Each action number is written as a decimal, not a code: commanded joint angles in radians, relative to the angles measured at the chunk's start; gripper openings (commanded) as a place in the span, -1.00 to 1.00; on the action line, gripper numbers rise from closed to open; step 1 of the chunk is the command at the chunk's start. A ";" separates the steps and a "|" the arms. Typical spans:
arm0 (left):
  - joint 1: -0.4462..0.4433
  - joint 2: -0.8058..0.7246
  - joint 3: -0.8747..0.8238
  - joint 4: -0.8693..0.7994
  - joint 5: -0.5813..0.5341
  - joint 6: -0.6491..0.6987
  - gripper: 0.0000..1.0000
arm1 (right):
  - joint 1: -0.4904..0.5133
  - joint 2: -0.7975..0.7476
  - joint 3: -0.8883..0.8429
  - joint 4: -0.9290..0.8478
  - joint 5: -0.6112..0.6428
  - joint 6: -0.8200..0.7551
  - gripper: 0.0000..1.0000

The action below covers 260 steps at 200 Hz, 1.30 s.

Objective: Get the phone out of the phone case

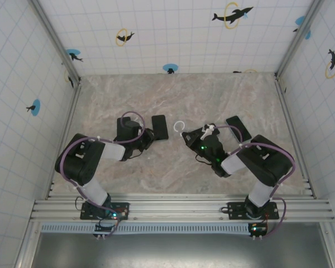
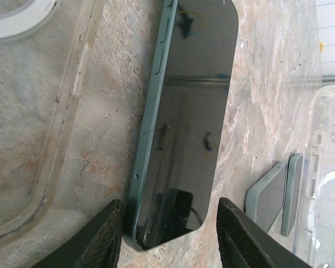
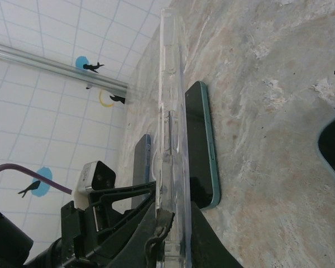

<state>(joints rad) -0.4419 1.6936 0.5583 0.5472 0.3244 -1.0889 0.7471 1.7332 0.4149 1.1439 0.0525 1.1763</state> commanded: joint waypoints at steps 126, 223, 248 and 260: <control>0.051 -0.214 0.107 -0.271 -0.039 0.201 0.05 | 0.021 0.170 0.128 -0.032 0.128 -0.098 -0.81; 0.071 -0.268 0.079 -0.274 -0.021 0.211 0.05 | 0.073 0.247 0.114 0.115 0.173 -0.033 -0.81; 0.072 -0.270 0.078 -0.272 -0.017 0.213 0.05 | 0.084 0.261 0.120 0.119 0.182 -0.009 -0.81; 0.072 -0.269 0.078 -0.270 -0.013 0.214 0.05 | 0.092 0.262 0.127 0.107 0.187 0.000 -0.81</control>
<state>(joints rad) -0.3782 1.4525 0.6441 0.2848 0.2996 -0.8928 0.8215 1.9686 0.5190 1.2045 0.2035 1.1458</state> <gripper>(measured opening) 0.526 0.139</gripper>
